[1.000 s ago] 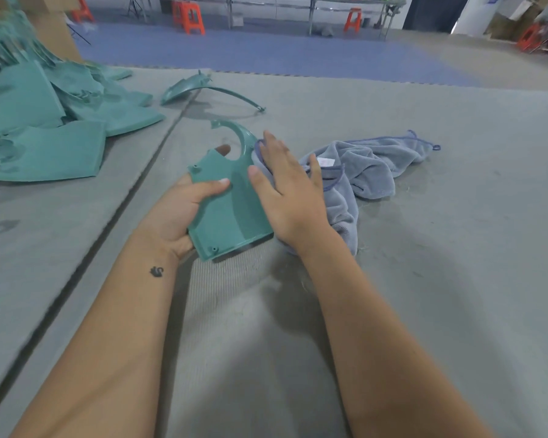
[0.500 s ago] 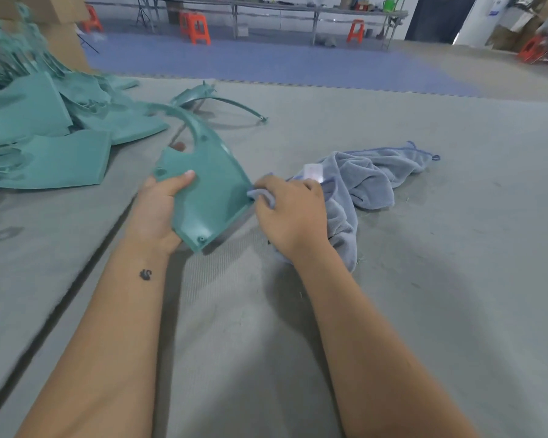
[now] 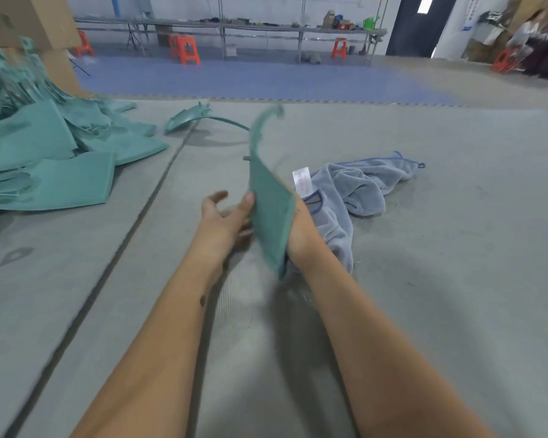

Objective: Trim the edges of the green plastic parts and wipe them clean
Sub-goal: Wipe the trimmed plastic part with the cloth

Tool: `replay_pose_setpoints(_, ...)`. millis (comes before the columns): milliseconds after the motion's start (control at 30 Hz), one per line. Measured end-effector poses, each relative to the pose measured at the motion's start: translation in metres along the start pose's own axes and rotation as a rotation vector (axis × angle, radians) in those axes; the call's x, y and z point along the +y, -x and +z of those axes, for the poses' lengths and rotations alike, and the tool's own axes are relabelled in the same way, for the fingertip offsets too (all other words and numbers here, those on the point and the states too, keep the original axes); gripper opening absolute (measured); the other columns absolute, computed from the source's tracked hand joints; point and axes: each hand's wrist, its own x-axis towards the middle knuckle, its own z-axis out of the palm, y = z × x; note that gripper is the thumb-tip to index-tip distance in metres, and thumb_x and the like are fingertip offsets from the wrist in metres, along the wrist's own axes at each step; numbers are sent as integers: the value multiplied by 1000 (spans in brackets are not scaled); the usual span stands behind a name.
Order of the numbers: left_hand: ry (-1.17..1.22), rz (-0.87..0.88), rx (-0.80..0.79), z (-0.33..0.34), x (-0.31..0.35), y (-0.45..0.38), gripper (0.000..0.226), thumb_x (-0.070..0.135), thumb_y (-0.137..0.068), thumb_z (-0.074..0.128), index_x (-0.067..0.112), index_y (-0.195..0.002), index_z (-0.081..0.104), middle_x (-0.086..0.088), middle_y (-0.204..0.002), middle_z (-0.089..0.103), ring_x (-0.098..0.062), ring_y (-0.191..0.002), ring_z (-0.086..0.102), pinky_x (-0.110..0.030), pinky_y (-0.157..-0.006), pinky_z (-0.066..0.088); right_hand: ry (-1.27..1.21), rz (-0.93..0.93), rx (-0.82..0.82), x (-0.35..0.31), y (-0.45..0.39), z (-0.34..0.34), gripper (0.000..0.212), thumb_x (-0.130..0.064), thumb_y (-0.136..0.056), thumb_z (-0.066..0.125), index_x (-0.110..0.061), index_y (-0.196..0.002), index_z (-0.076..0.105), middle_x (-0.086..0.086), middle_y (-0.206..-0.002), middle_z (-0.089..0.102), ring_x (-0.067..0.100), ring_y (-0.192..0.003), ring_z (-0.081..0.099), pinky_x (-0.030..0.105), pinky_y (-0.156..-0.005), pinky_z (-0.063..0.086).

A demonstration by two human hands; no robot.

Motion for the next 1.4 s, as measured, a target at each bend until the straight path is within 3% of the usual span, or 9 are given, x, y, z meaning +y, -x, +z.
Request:
replay_pose_setpoints(133, -126, 188, 32, -15, 4, -6, 27, 30, -92, 62, 40, -117, 57, -2, -124, 59, -16, -106, 61, -37, -84, 53, 397, -166, -4, 0, -2, -1, 37, -34, -95, 51, -32, -132, 56, -14, -123, 61, 4, -117, 55, 31, -107, 41)
replay_pose_setpoints(300, 320, -233, -207, -50, 21, -5, 61, 64, -83, 48, 12, -89, 80, -12, -98, 75, -24, -87, 72, -30, -69, 59, 1345, -216, -169, 10, -5, 1, 52, -46, -99, 43, -33, -148, 34, 0, -147, 43, 27, -130, 41, 43, -109, 28)
replay_pose_setpoints(433, 136, -287, -96, -70, 22, -3, 21, 18, -89, 56, 3, -90, 71, -9, -77, 75, -18, -63, 72, -22, -50, 55, 1435, -234, -215, 13, -1, 3, 54, -48, -99, 41, -36, -150, 30, -3, -143, 47, 25, -125, 46, 40, -104, 25)
replay_pose_setpoints(600, 633, -135, 307, -81, 21, -20, 22, 0, -96, 38, 9, -91, 58, 1, -65, 71, -9, -59, 69, -20, -52, 54, 884, -231, 12, 4, 1, -3, 57, -42, -97, 28, -1, -95, 68, 13, -93, 69, 31, -95, 59, 47, -91, 43)
replay_pose_setpoints(767, 787, -82, 231, -37, 12, -21, 40, -1, -99, 38, 4, -137, 48, -13, -135, 56, -26, -118, 59, -35, -83, 56, 719, -269, -107, 3, 6, 3, 49, -50, -90, 45, -12, -101, 72, 0, -94, 71, 15, -99, 61, 43, -95, 44)
replay_pose_setpoints(933, 651, -13, 38, -23, 2, -16, 41, -2, -96, 44, 18, -131, 45, -11, -121, 64, -20, -84, 71, -34, -70, 61, 164, -38, 123, 8, -6, 4, 27, -7, -92, 63, -15, -116, 54, 2, -102, 69, 10, -91, 67, 30, -86, 56)
replay_pose_setpoints(1067, 555, -89, 65, -24, 4, -19, 40, 30, -101, 44, 17, -138, 49, -4, -114, 69, -16, -83, 73, -30, -62, 59, 1, 33, 274, 1, -12, -14, 16, -1, -93, 60, -13, -103, 59, -6, -90, 70, 1, -80, 69, 18, -72, 55)
replay_pose_setpoints(1200, 678, -42, 112, -12, 6, -9, 20, 14, -102, 44, 26, -114, 54, 3, -109, 69, -16, -80, 73, -32, -64, 60, -134, 97, 292, -12, -3, -12, 10, -7, -96, 57, -13, -90, 60, -4, -69, 65, 7, -59, 58, 19, -54, 49)
replay_pose_setpoints(1400, 784, -82, -3, 81, 24, 28, 31, 0, -98, 45, 8, -127, 52, -8, -97, 65, -13, -65, 70, -23, -61, 57, -736, -38, 376, -51, 42, -21, 18, -6, -97, 52, -8, -113, 59, 13, -107, 63, 18, -85, 64, 26, -77, 52)
